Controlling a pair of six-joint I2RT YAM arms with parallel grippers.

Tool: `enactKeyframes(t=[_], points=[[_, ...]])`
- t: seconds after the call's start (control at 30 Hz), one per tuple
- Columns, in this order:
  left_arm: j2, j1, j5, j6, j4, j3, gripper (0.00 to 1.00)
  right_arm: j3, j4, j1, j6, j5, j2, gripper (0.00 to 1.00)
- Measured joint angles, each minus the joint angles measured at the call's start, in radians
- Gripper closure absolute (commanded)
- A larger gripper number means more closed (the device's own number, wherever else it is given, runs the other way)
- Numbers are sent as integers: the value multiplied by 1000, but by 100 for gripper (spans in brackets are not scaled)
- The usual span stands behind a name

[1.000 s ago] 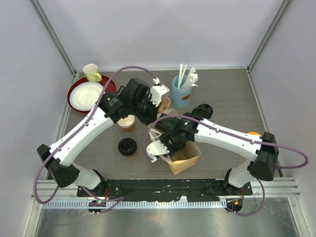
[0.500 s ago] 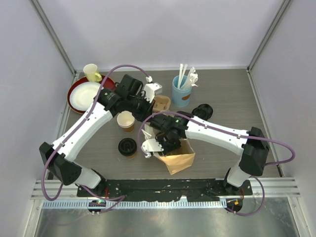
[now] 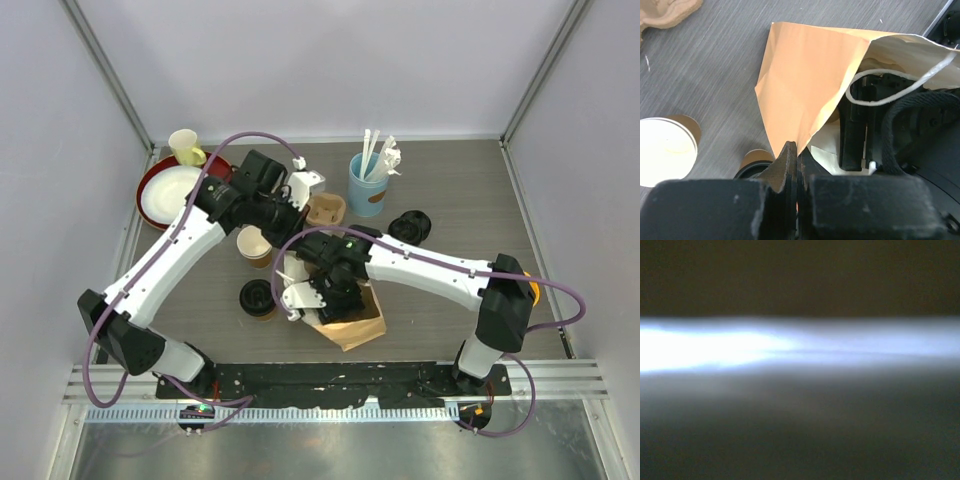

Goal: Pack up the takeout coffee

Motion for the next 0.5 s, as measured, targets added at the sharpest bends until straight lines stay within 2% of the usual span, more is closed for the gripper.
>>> enactKeyframes(t=[0.03, 0.1, 0.3, 0.5], points=[[0, 1, -3, 4, -3, 6, 100, 11, -6, 1, 4, 2, 0, 31], [0, 3, -10, 12, -9, 18, 100, 40, -23, 6, 11, 6, -2, 15], [5, 5, -23, 30, -56, 48, 100, 113, -54, 13, 34, 16, -42, 12], [30, 5, -23, 29, -80, 71, 100, 119, -62, 13, 40, 16, -127, 11]])
